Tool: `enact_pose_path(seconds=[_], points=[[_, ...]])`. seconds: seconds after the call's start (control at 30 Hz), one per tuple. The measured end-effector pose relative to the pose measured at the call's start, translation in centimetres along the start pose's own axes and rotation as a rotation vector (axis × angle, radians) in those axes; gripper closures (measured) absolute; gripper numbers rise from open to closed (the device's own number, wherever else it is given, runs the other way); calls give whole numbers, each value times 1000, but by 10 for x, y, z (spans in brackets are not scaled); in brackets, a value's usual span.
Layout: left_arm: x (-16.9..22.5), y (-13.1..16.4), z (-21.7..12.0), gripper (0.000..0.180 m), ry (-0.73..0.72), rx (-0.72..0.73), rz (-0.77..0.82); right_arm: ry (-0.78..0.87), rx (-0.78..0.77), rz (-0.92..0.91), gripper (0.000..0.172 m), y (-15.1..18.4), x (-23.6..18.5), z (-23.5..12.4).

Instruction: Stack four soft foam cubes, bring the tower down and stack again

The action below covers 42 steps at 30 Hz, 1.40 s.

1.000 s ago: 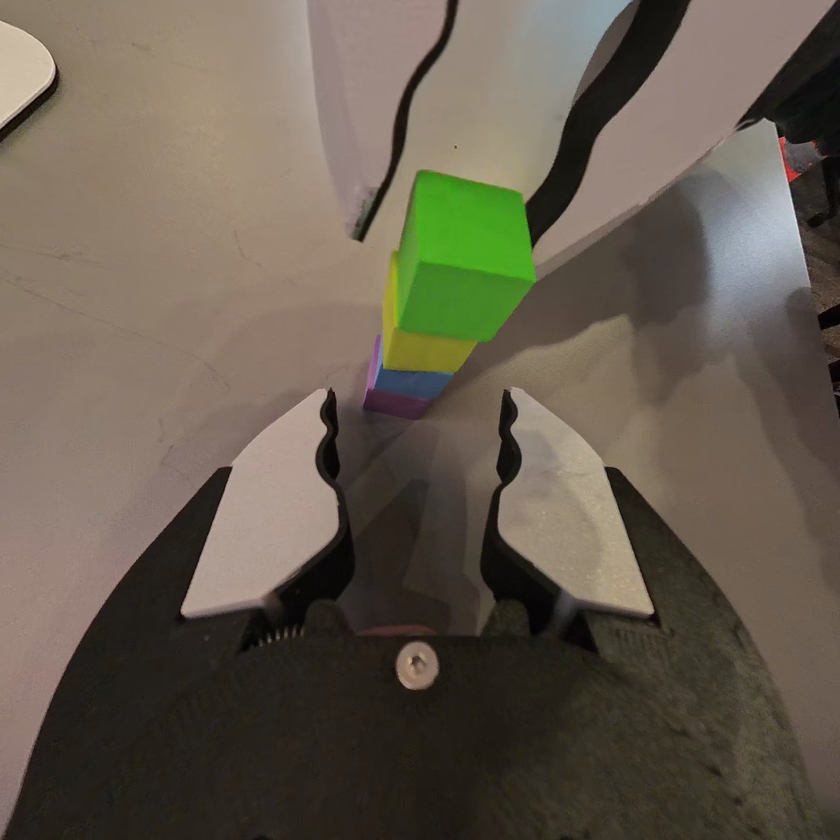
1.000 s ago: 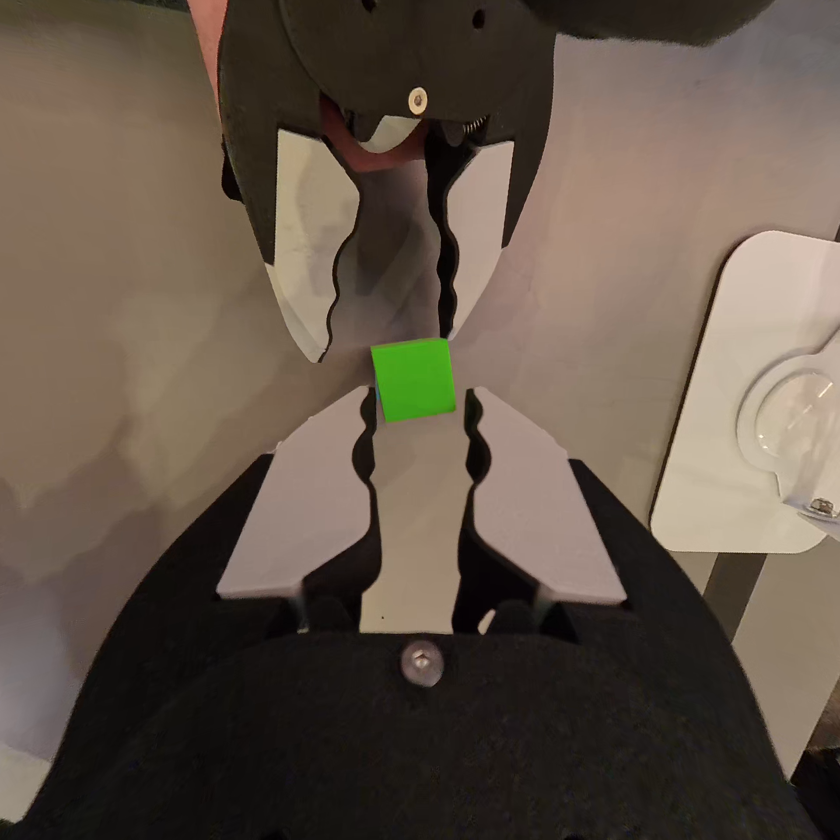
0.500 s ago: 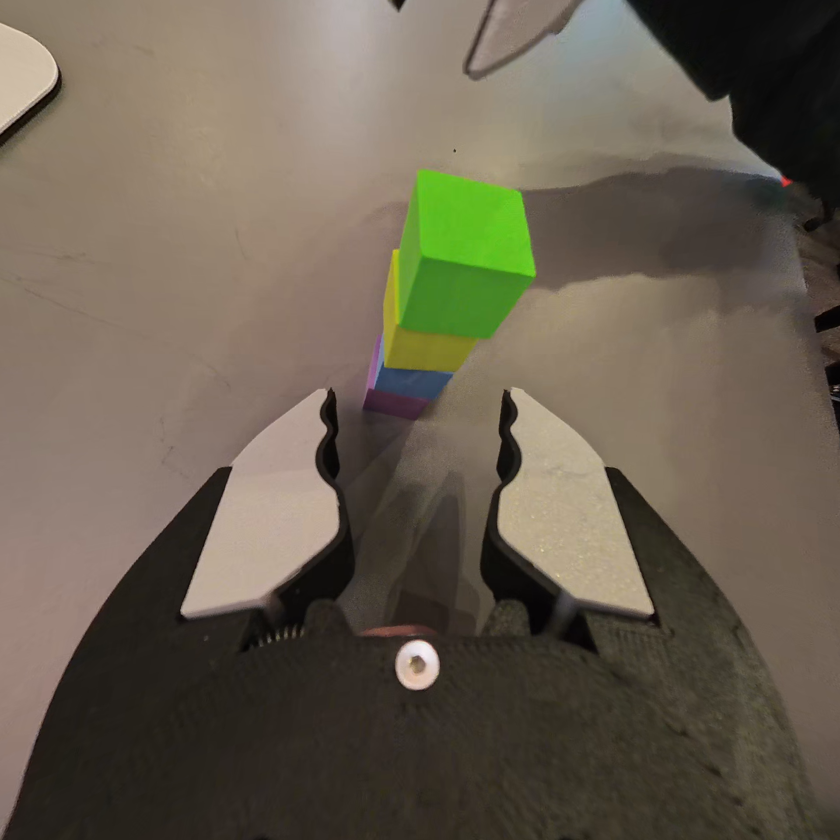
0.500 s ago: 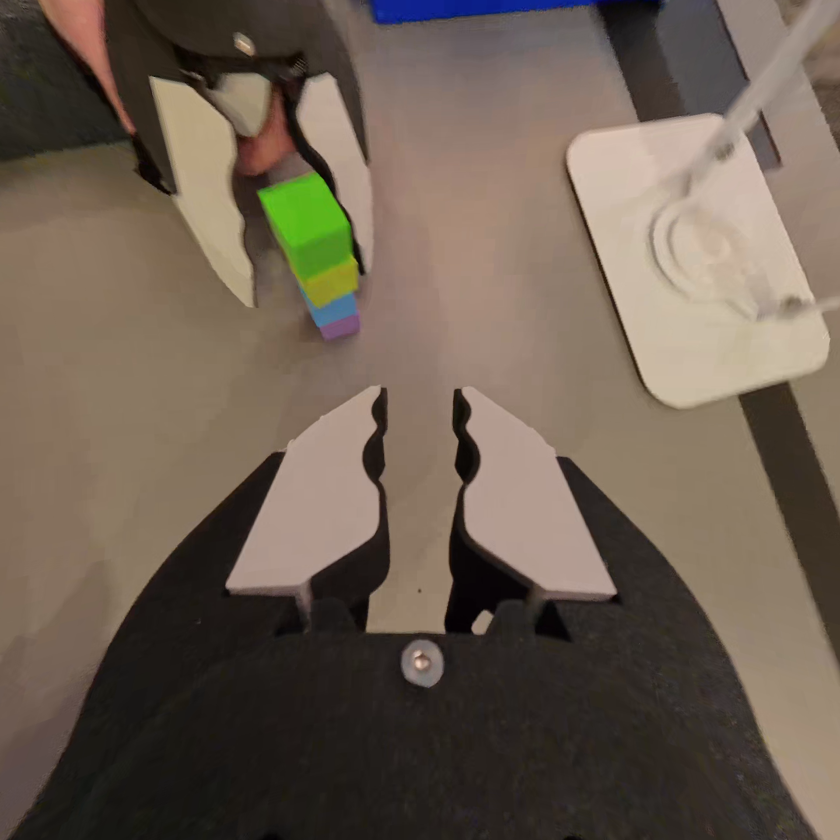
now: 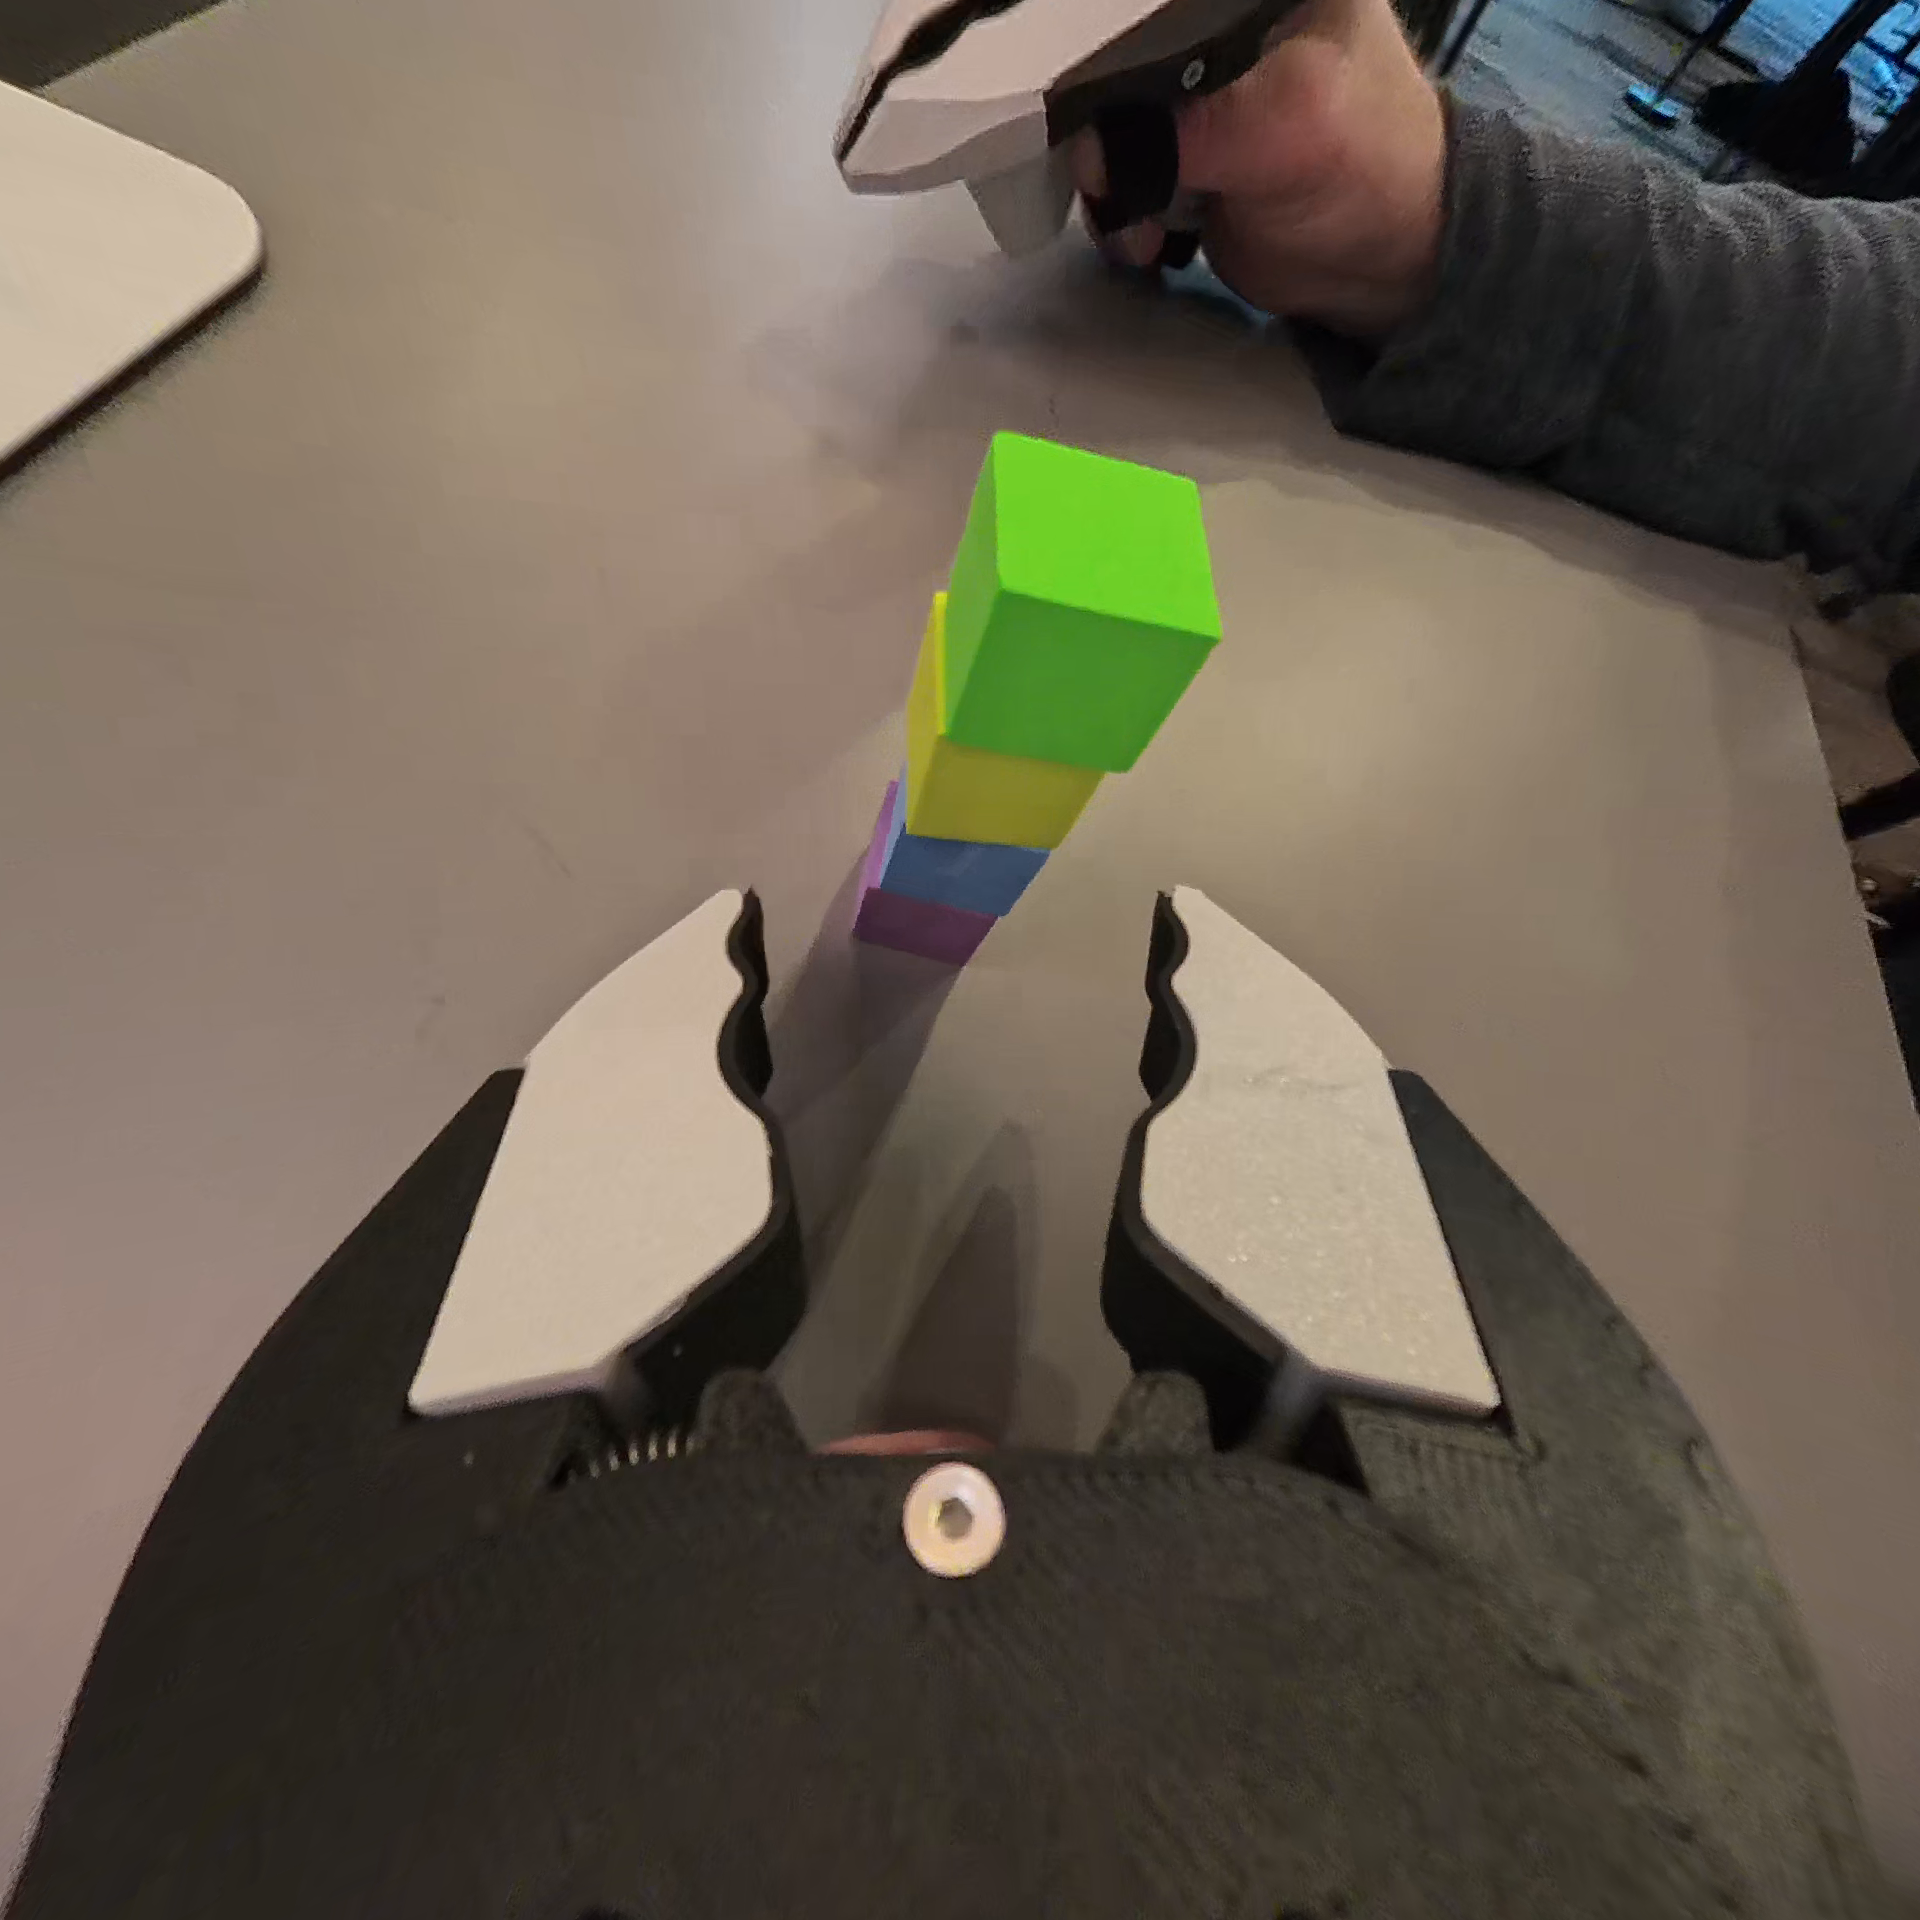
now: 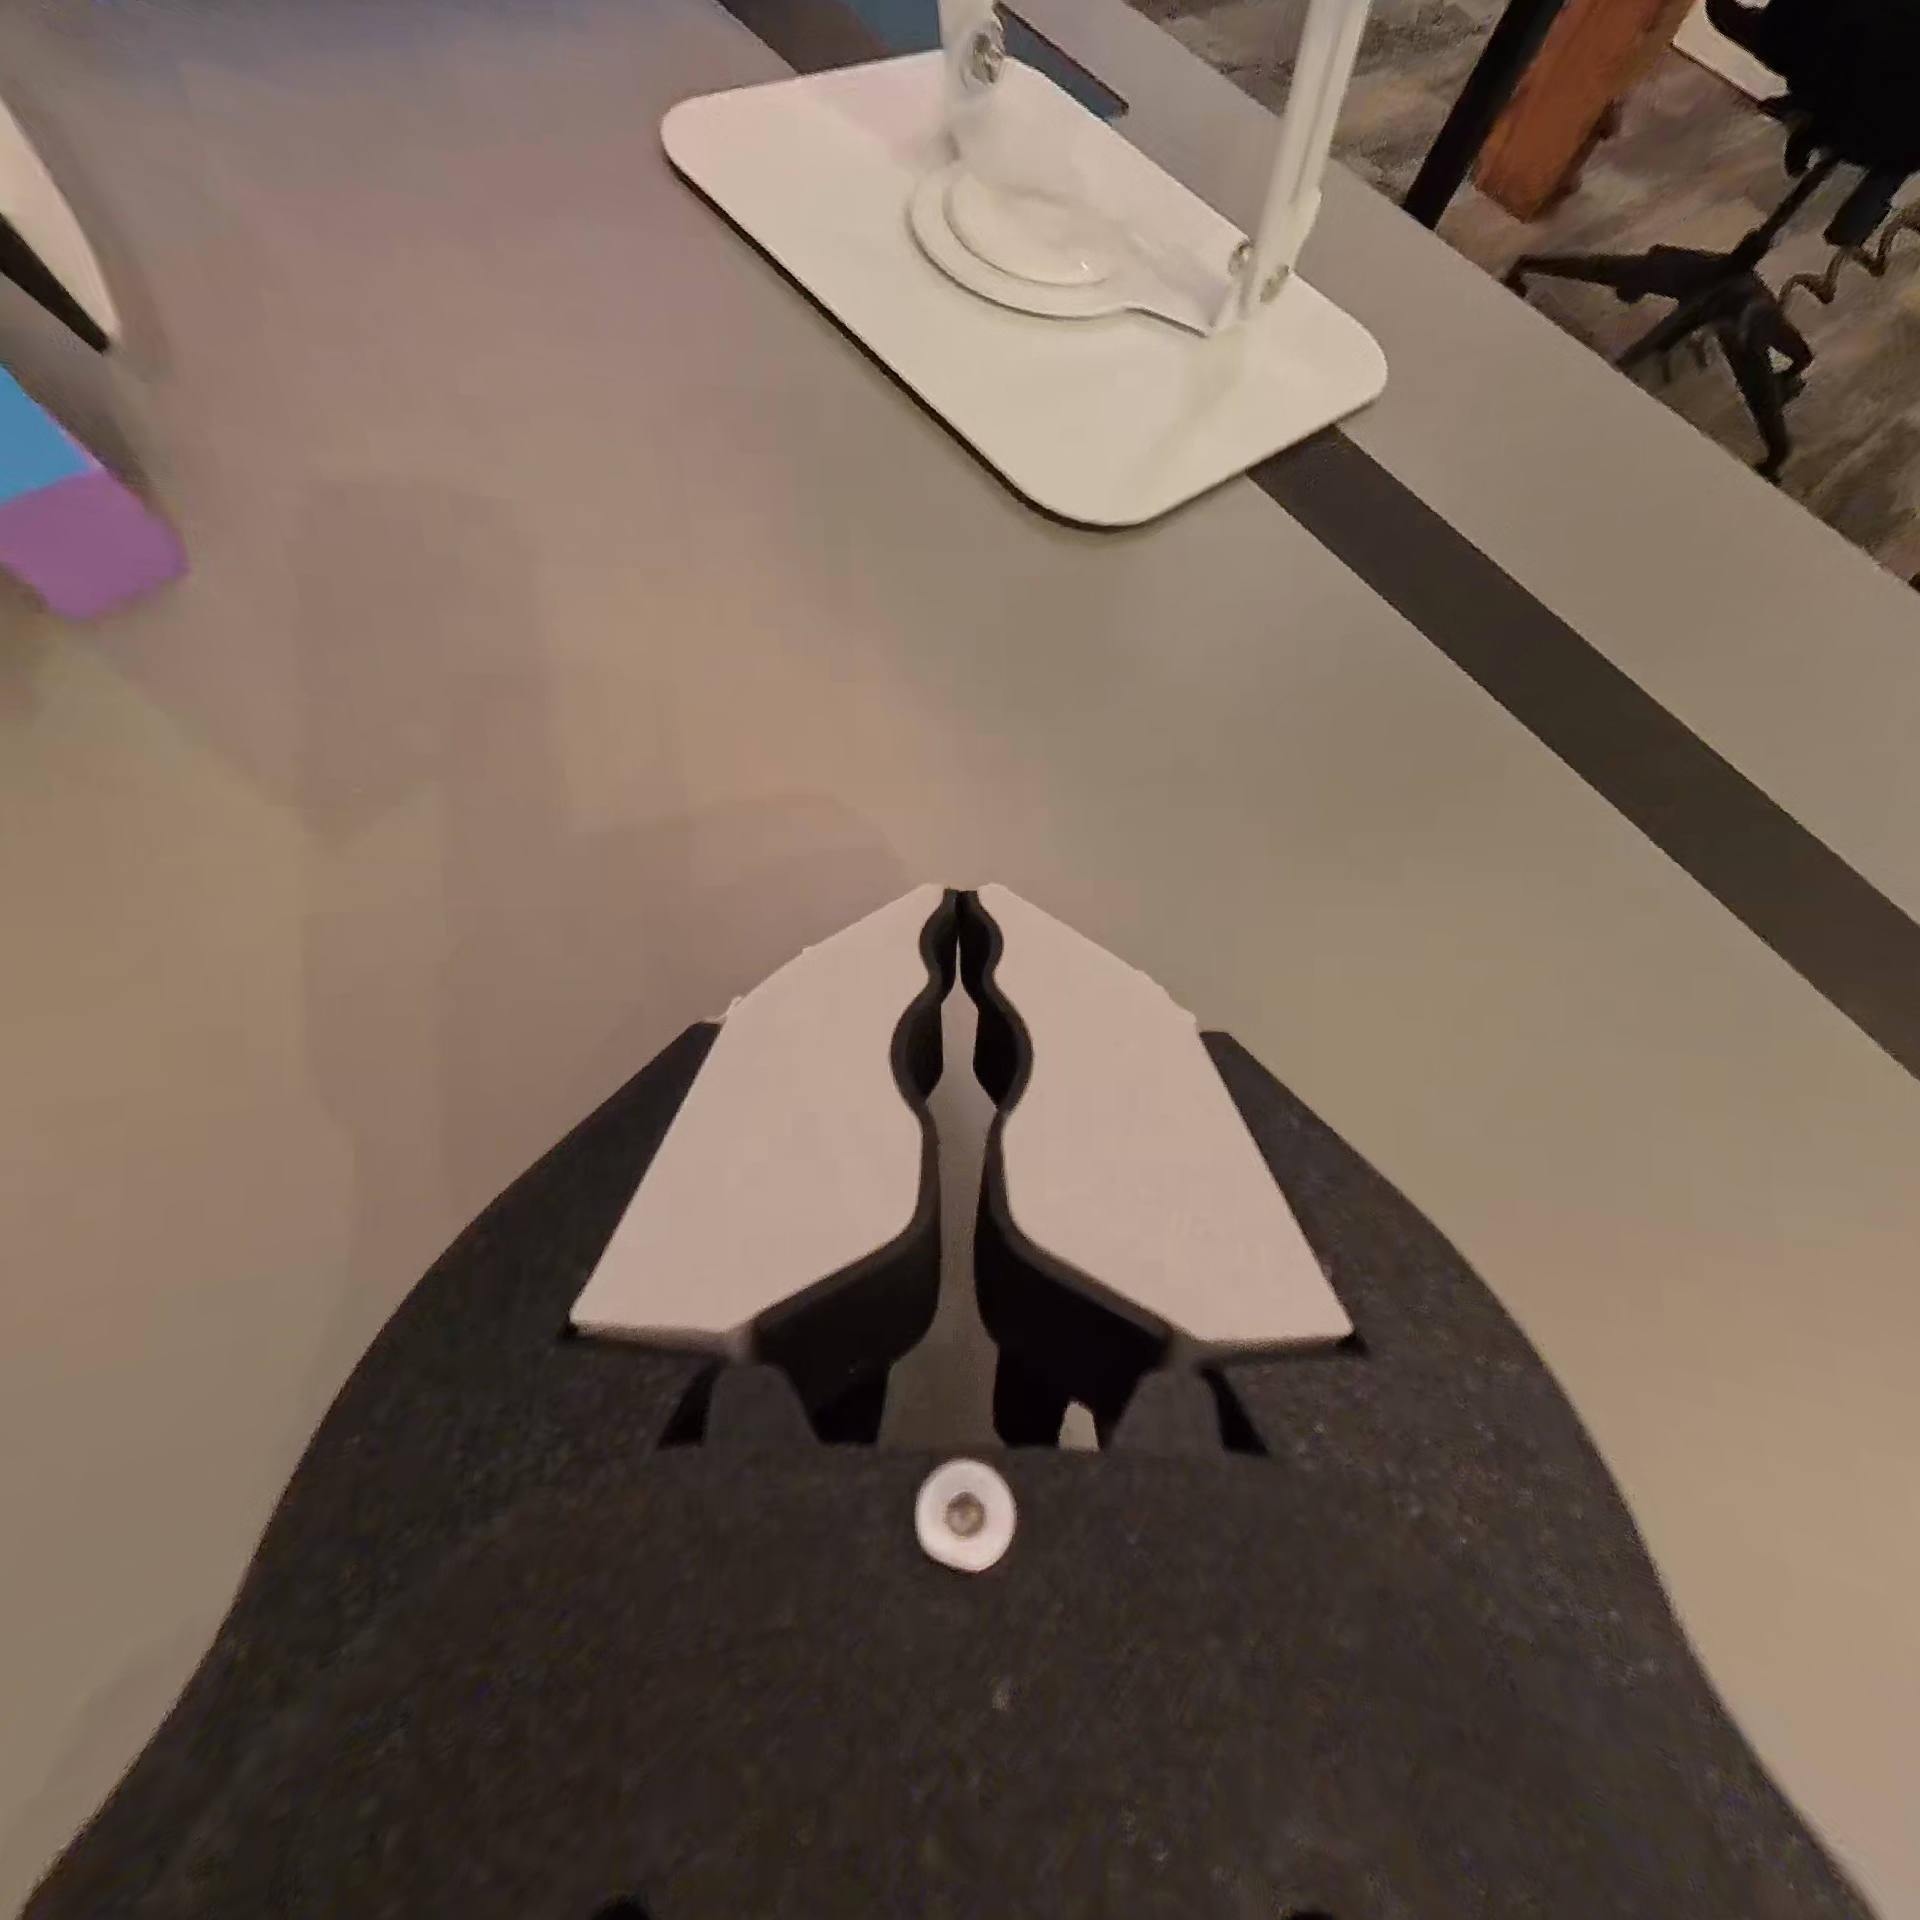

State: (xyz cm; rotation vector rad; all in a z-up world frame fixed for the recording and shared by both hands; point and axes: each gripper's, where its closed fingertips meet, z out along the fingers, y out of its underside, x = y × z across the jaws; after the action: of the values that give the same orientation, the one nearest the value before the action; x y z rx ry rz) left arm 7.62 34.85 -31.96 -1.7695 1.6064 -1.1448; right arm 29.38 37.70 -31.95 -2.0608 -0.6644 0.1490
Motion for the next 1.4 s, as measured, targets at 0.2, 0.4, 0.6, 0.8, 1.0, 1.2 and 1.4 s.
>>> enact_pose_path(seconds=[0.2,0.4,0.6,0.8,1.0,1.2,1.4], points=[[-5,16,-22,111,-131,13,-32,39,8,24,172,4,13,-3],[-38,16,-62,148,-416,158,-145,71,-12,35,172,8,19,-3],[-78,27,-106,180,-878,163,-161,186,-64,82,172,21,45,-7],[-86,29,-115,180,-945,169,-188,268,-72,53,172,21,54,-9],[-92,34,-118,180,-964,156,-238,264,-94,39,172,23,52,-5],[-98,40,-116,180,-973,114,-273,262,-110,49,172,26,54,-5],[-100,44,-111,180,-1005,41,-251,254,-135,30,172,29,51,-2]])
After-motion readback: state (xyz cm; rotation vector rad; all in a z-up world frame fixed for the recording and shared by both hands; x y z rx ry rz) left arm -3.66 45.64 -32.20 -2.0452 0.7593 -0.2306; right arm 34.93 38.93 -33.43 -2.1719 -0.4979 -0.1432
